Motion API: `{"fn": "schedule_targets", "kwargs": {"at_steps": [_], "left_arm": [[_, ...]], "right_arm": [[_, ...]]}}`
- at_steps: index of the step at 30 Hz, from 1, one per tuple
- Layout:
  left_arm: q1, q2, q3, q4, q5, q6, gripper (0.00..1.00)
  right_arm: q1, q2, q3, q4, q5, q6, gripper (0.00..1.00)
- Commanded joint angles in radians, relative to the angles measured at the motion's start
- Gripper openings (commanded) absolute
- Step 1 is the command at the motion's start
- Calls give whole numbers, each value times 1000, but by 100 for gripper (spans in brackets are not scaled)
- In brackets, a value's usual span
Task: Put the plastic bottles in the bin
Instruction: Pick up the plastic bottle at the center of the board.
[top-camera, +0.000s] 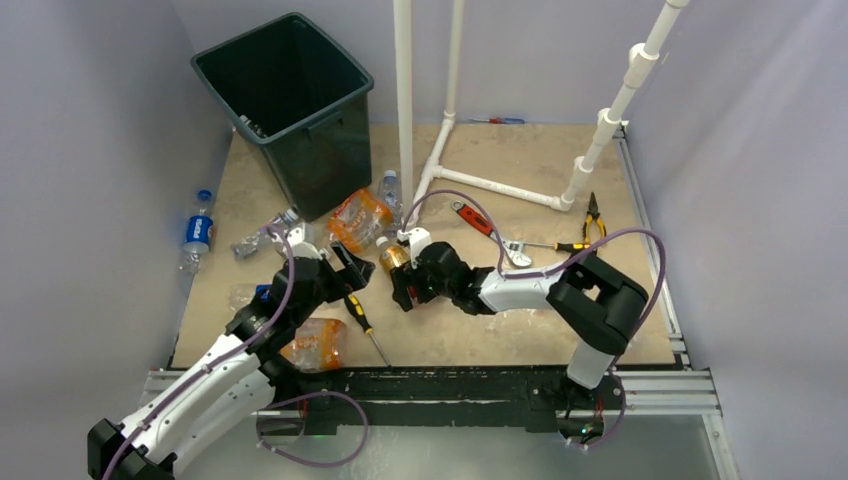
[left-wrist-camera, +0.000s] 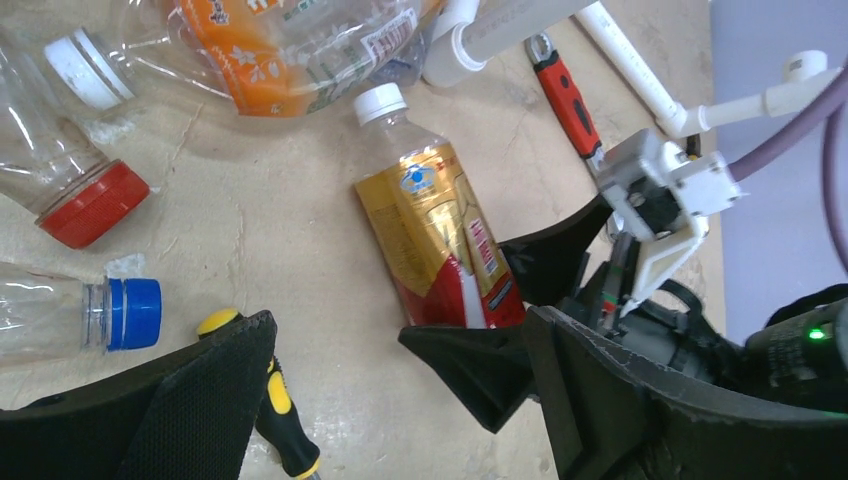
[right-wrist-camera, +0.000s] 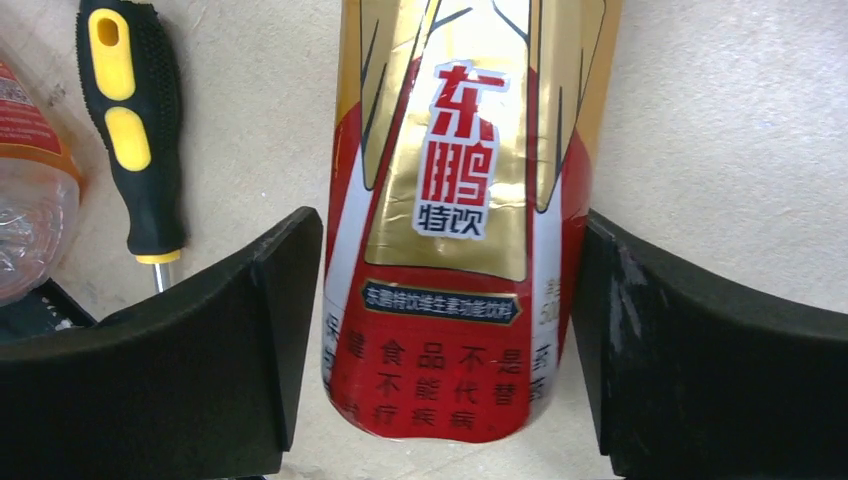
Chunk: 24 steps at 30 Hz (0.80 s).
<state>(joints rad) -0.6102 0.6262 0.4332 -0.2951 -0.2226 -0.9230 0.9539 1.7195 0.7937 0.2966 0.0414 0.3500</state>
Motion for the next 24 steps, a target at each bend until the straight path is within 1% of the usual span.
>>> {"fn": "schedule_targets", "kwargs": {"at_steps": [1, 4, 6, 10, 14, 15, 18, 21, 24], "left_arm": [[-2, -27, 63, -24, -29, 31, 95], [-2, -26, 66, -11, -27, 23, 95], [-1, -21, 71, 0, -24, 21, 95], [-1, -12, 108, 11, -24, 52, 95], [-2, -16, 142, 69, 13, 106, 95], [-1, -21, 144, 102, 34, 121, 95], [-1, -45, 130, 265, 105, 132, 95], [-1, -59, 108, 511, 203, 126, 95], [-1, -28, 122, 636, 314, 132, 95]], "right_arm": [[12, 12, 39, -9, 37, -12, 80], [16, -24, 18, 11, 49, -8, 67], [23, -81, -16, 29, 61, -9, 60], [37, -266, -153, 123, 62, -13, 52], [58, -494, -351, 295, -4, -4, 49], [64, -574, -395, 340, -29, 3, 49], [68, -706, -482, 437, -90, 26, 48], [71, -782, -517, 495, -119, 53, 48], [71, -841, -556, 579, -128, 88, 47]]}}
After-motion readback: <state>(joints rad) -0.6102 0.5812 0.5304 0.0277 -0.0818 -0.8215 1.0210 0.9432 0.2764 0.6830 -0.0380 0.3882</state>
